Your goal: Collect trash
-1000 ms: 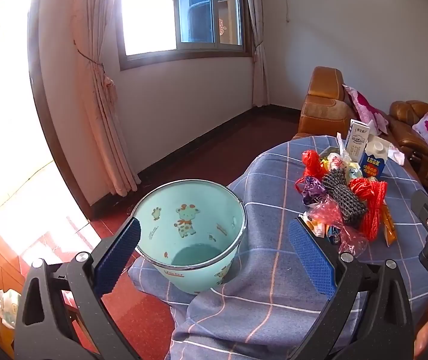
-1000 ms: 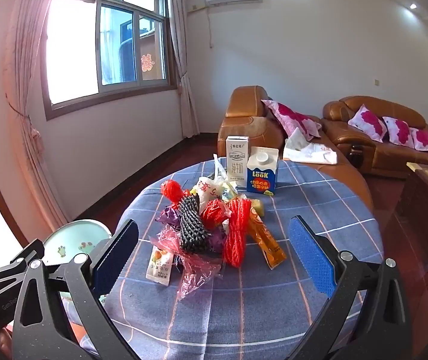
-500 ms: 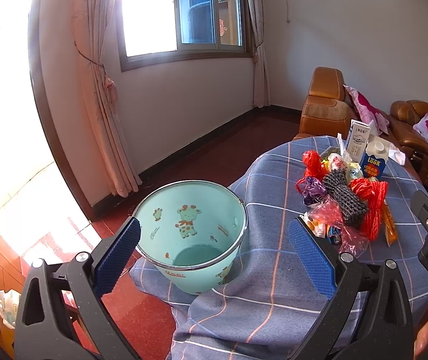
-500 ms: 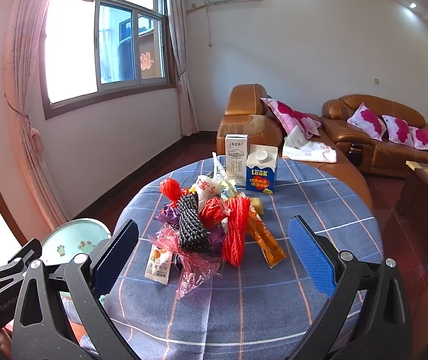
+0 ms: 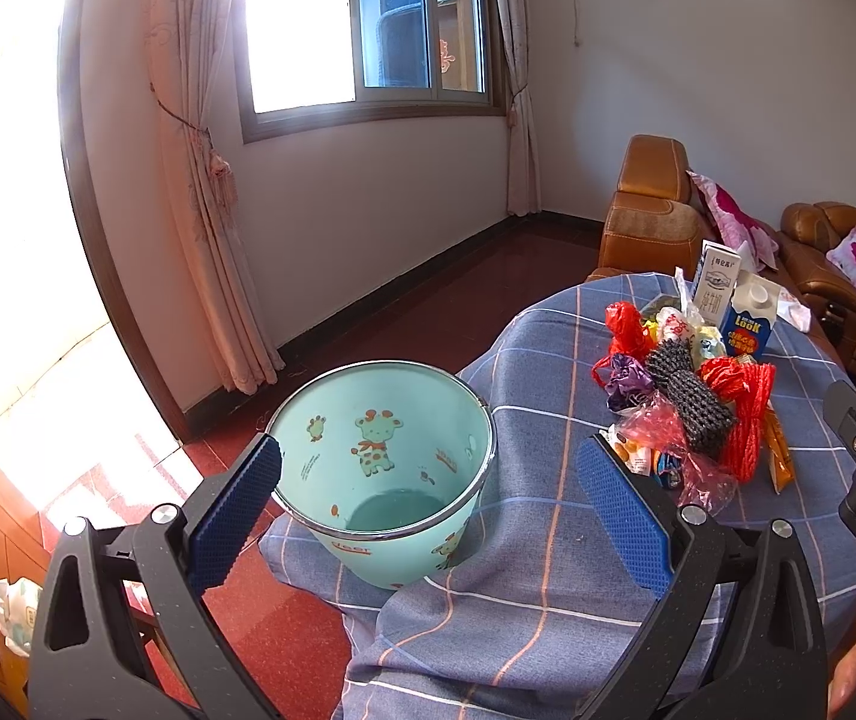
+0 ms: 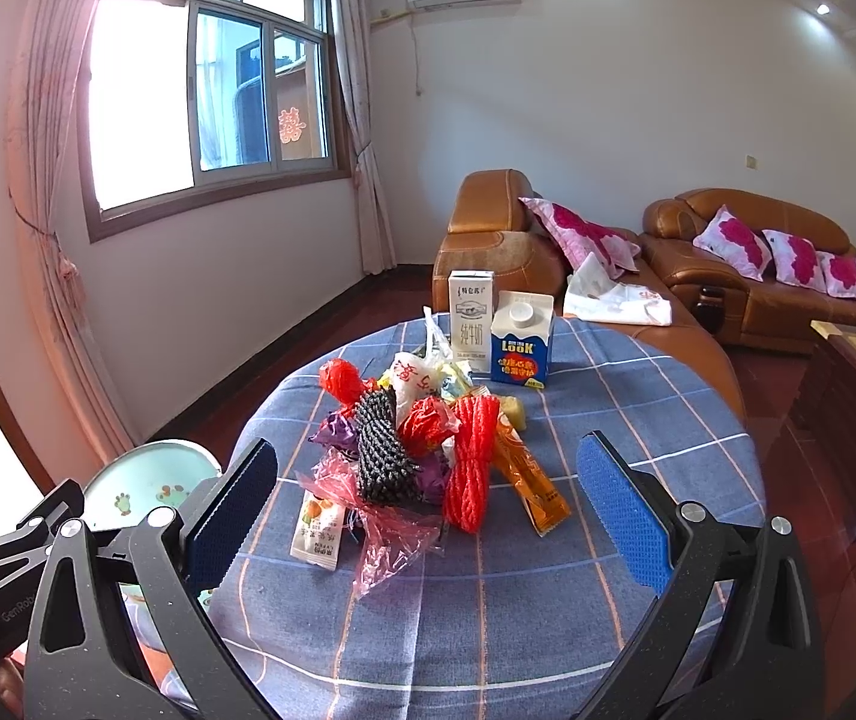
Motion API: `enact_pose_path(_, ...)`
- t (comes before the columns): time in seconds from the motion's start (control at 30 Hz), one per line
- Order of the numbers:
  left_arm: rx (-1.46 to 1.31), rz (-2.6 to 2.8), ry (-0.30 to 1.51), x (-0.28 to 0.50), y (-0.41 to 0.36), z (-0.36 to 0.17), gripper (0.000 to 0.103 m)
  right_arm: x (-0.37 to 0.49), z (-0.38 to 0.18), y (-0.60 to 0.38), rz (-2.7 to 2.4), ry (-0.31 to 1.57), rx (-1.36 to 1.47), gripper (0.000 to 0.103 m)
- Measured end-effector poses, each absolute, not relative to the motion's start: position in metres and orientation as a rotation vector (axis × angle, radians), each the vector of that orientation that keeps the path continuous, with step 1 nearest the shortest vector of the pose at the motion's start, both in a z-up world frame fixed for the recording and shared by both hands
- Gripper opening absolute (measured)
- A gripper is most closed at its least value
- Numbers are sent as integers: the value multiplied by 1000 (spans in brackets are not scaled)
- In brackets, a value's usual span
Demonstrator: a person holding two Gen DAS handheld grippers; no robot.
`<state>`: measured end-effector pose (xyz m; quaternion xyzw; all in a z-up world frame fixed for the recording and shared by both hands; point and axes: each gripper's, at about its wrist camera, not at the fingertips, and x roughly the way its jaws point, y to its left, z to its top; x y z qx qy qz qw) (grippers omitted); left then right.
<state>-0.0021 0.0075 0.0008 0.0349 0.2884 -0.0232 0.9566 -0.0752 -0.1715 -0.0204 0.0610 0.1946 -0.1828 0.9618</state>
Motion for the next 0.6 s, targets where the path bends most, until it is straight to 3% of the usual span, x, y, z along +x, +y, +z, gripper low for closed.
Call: enact_pose_path(0.6,69,-45,589,-2,8,0,97,-75,-21,-171,-366,400,130,98)
